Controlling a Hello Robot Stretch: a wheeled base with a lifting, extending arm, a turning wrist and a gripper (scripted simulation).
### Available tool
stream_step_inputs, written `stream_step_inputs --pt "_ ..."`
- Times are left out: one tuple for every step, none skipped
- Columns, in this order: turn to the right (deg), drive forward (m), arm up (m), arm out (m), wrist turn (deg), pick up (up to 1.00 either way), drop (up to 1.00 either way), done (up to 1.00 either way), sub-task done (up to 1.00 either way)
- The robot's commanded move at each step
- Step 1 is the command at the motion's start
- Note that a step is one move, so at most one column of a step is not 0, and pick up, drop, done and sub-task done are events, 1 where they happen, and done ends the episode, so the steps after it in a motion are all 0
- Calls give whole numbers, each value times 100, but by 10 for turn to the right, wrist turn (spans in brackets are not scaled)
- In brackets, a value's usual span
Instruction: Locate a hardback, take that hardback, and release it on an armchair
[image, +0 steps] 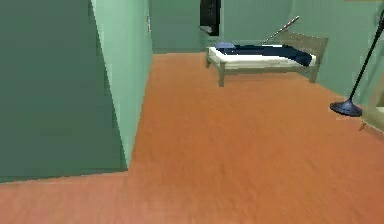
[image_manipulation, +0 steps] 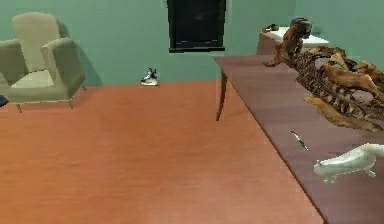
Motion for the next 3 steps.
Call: stream_step_inputs --pt "450 0 0 0 0 0 0 0 0" --pt "360 0 0 0 0 0 0 0 0" --pt "0 15 0 0 0 0 0 0 0"
